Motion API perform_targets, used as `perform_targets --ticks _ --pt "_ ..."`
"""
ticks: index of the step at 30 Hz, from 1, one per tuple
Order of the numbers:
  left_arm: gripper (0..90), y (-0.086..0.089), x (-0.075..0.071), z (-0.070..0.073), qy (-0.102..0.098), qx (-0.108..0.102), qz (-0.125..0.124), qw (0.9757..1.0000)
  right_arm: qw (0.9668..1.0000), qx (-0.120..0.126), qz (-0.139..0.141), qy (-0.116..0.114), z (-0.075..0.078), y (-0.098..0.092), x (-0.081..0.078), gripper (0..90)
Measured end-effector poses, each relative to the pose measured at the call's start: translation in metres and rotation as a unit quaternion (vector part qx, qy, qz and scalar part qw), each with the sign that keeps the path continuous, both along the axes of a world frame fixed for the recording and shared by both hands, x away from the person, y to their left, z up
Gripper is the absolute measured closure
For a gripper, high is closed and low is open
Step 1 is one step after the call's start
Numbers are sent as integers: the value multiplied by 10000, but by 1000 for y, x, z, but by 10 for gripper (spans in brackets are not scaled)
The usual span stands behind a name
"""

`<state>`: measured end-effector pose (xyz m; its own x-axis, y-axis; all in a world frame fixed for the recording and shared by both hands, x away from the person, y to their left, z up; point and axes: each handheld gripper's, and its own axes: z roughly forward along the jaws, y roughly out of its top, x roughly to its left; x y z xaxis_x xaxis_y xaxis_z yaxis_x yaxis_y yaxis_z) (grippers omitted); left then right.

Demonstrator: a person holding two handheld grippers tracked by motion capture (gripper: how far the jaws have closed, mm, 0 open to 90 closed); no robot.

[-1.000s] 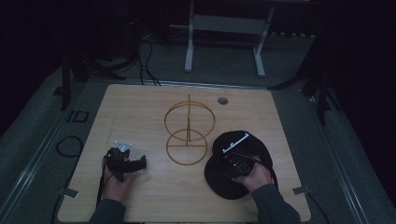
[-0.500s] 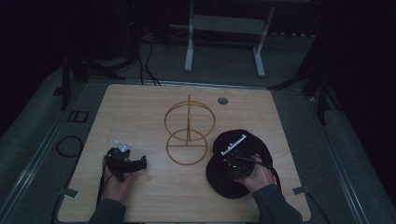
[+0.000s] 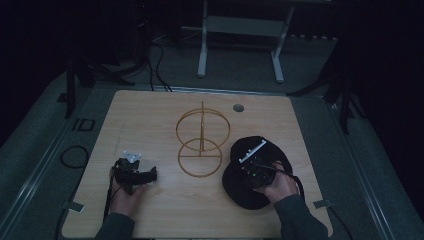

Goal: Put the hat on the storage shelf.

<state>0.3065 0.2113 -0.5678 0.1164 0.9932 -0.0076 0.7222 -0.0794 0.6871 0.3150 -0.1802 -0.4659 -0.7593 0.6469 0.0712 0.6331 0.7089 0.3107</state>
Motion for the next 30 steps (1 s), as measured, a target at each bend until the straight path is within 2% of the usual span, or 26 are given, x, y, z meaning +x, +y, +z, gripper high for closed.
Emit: perform_targets --ticks 6,13,30 --pt "12 0 0 0 -2 -2 1 10000 10000 11 30 -71 10 -2 3 786" --pt "12 0 0 0 4 0 -2 10000 9996 -45 105 -262 20 -4 4 786" --pt "12 0 0 0 16 2 -10 10000 9992 -89 163 -354 45 -11 10 784"
